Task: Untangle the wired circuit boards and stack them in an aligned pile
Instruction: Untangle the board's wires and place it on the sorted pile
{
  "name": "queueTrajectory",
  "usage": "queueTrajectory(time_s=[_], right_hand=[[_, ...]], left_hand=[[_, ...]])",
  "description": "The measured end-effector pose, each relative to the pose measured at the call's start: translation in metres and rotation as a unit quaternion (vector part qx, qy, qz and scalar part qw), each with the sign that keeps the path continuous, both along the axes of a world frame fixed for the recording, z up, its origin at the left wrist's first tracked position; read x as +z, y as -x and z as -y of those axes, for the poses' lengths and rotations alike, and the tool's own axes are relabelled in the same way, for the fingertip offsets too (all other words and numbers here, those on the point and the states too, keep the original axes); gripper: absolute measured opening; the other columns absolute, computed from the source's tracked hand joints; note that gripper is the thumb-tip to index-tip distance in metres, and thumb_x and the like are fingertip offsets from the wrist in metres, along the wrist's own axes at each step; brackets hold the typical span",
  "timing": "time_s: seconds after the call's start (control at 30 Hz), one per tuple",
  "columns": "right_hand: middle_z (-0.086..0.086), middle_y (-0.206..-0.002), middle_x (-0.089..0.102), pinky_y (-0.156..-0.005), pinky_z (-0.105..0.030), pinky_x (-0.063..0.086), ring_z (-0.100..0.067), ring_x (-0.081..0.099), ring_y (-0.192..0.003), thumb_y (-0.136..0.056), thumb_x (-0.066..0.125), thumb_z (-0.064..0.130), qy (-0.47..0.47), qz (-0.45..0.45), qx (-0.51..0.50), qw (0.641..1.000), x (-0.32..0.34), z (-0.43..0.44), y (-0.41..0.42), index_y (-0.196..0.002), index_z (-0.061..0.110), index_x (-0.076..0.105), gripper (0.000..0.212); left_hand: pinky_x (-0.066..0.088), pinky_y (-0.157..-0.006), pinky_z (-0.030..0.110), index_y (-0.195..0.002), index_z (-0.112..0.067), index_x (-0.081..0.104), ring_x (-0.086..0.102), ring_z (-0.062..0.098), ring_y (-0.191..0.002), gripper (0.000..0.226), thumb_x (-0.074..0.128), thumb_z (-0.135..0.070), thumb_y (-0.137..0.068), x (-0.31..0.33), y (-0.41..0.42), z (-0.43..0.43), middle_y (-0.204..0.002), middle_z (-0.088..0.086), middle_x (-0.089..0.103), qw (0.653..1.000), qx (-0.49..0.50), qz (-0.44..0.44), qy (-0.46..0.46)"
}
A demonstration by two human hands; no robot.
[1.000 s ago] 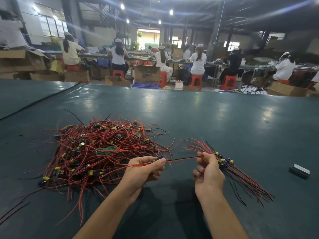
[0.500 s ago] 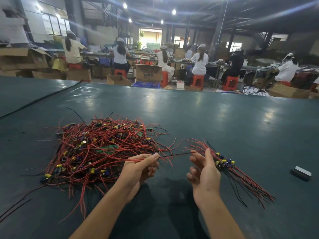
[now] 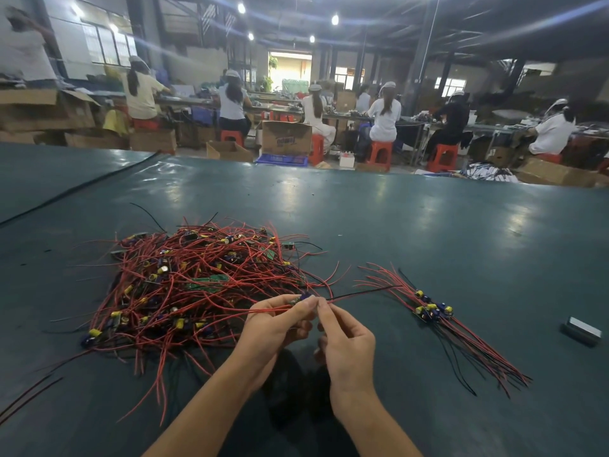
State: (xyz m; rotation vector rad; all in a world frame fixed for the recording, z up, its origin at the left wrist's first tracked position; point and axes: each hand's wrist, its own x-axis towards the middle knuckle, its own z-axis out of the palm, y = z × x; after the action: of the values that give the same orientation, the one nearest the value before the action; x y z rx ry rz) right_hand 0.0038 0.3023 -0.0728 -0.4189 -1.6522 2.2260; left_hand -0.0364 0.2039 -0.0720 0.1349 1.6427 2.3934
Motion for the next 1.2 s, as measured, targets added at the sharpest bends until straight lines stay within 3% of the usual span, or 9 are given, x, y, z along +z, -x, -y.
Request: queueTrajectory(time_s=[0.1,0.2,0.27,0.37,0.47,0.6,0.8,1.07,1.2], right_hand=[[0.001,-0.067,0.073,-0.051,-0.025,0.052,-0.009,0.062,-0.055,-0.088,0.071,0.018,0.02,0.023,-0.023,0.999,0.001,-0.004,0.001,-0.07,0.028,0.08,0.023],[-0.006,-0.072,0.075,-0.071,-0.036,0.061,-0.022,0.072,-0.071,-0.086,0.074,0.015,0.04,0.042,-0.029,0.998,0.002,-0.008,0.005,-0.067,0.019,0.08,0.02],[-0.009,-0.071,0.075,-0.072,-0.04,0.061,-0.024,0.072,-0.069,-0.084,0.075,0.015,0.061,0.055,-0.029,0.996,0.004,-0.011,0.007,-0.064,0.016,0.079,0.021],[-0.007,-0.061,0.069,-0.058,-0.034,0.054,-0.02,0.062,-0.054,-0.08,0.076,0.014,0.099,0.075,-0.046,0.991,0.007,-0.018,0.011,-0.055,0.015,0.075,0.025],[0.001,-0.052,0.057,-0.043,-0.022,0.036,-0.009,0.043,-0.04,-0.078,0.076,0.013,0.115,0.091,-0.075,0.986,0.008,-0.027,0.015,-0.046,0.014,0.069,0.033],[0.005,-0.048,0.056,-0.033,-0.015,0.026,-0.005,0.035,-0.034,-0.08,0.07,0.008,0.163,0.082,-0.103,0.978,0.016,-0.045,0.018,-0.061,0.011,0.07,0.02],[0.008,-0.047,0.053,-0.033,-0.014,0.025,-0.003,0.035,-0.034,-0.086,0.059,0.009,0.202,0.066,-0.117,0.97,0.019,-0.073,0.019,-0.073,0.008,0.069,0.016],[0.009,-0.041,0.035,-0.034,-0.014,0.023,-0.005,0.024,-0.03,-0.092,0.045,0.019,0.286,0.077,-0.057,0.953,0.018,-0.08,0.017,-0.07,0.01,0.06,0.028],[0.009,-0.041,0.035,-0.035,-0.013,0.024,-0.006,0.025,-0.03,-0.091,0.043,0.019,0.297,0.068,-0.048,0.951,0.019,-0.082,0.015,-0.068,0.012,0.059,0.029]], left_hand=[[0.053,-0.059,0.02,-0.083,-0.012,0.079,0.067,0.013,-0.066,0.036,0.086,-0.035,-0.056,0.0,-0.003,-0.002,-0.081,0.011,0.074,1.0,-0.012,-0.013,0.013],[0.053,-0.06,0.021,-0.081,-0.016,0.079,0.066,0.012,-0.063,0.035,0.087,-0.037,-0.054,0.001,-0.004,-0.003,-0.079,0.008,0.073,0.999,-0.019,-0.019,0.035],[0.052,-0.058,0.02,-0.081,-0.015,0.079,0.063,0.012,-0.061,0.038,0.088,-0.037,-0.052,0.002,-0.003,-0.004,-0.077,0.008,0.072,0.999,-0.025,-0.015,0.034],[0.05,-0.056,0.019,-0.08,-0.012,0.079,0.06,0.012,-0.057,0.035,0.087,-0.034,-0.053,0.004,-0.003,-0.004,-0.072,0.009,0.069,0.999,-0.037,-0.023,0.028],[0.049,-0.054,0.019,-0.074,-0.011,0.078,0.058,0.012,-0.055,0.028,0.086,-0.03,-0.055,0.005,-0.004,-0.005,-0.07,0.01,0.068,0.999,-0.036,-0.02,0.029],[0.048,-0.05,0.018,-0.068,-0.011,0.076,0.057,0.012,-0.052,0.02,0.084,-0.025,-0.056,0.009,-0.004,-0.003,-0.067,0.01,0.067,0.999,-0.031,-0.012,0.023],[0.047,-0.05,0.018,-0.064,-0.012,0.075,0.056,0.013,-0.051,0.014,0.081,-0.023,-0.059,0.014,-0.005,-0.002,-0.067,0.01,0.066,0.998,-0.036,-0.017,0.04],[0.048,-0.05,0.019,-0.064,-0.012,0.075,0.057,0.014,-0.051,0.022,0.085,-0.028,-0.052,0.016,-0.006,0.0,-0.066,0.011,0.066,0.998,-0.042,-0.021,0.035],[0.049,-0.052,0.019,-0.066,-0.013,0.076,0.058,0.014,-0.052,0.022,0.086,-0.026,-0.051,0.015,-0.006,0.0,-0.066,0.011,0.067,0.999,-0.044,-0.024,0.011]])
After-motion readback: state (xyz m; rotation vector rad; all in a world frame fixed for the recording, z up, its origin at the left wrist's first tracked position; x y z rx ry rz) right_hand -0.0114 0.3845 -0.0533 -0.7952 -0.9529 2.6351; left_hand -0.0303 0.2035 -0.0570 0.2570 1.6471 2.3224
